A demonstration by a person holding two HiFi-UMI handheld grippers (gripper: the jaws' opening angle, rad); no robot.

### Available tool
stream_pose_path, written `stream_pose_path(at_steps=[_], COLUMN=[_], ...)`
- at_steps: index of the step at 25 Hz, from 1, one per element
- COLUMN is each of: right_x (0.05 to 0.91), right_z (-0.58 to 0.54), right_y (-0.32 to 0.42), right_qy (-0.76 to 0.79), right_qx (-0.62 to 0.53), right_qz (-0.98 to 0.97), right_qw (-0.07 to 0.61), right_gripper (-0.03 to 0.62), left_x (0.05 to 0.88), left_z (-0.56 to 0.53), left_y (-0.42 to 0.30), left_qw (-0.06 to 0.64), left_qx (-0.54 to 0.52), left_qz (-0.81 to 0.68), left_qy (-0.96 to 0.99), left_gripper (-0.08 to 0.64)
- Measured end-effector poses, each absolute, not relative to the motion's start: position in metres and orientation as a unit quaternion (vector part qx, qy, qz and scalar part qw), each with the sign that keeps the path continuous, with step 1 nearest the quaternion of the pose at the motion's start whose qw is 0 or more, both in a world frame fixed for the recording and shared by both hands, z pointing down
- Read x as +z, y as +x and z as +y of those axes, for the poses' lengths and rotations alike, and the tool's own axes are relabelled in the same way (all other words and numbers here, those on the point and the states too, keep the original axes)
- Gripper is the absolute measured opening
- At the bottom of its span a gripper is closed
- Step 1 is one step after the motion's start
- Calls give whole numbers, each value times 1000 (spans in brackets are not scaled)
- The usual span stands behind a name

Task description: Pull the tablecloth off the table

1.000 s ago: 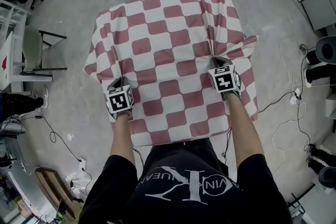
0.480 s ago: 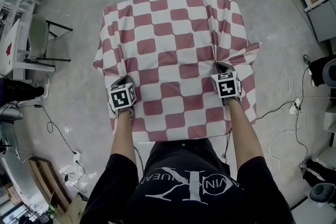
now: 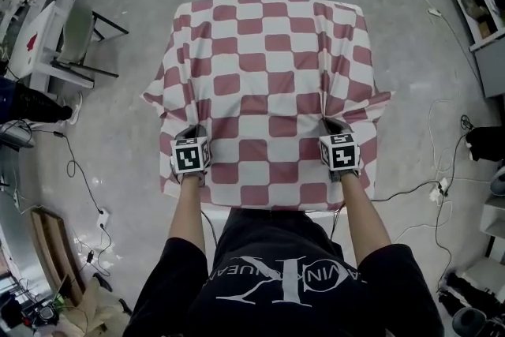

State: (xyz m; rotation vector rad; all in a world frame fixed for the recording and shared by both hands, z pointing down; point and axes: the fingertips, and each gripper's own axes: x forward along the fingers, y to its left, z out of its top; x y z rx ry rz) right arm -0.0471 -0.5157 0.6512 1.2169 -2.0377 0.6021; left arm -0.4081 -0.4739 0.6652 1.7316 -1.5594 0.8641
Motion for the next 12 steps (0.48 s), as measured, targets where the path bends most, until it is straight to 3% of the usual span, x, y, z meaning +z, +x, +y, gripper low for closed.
stream_pose_path(at_steps=[12], right_x=[642], right_z=[-503], right_y=[-46], right_qy=[453], right_qx=[230], right_qz=[-790], right_qw=[342], right_gripper=[15], left_x=[655], left_z=[-442], left_y=[-399], left_qw=[341], left_qx=[311], left_qz=[-596], left_qy=[657], left_gripper=[14])
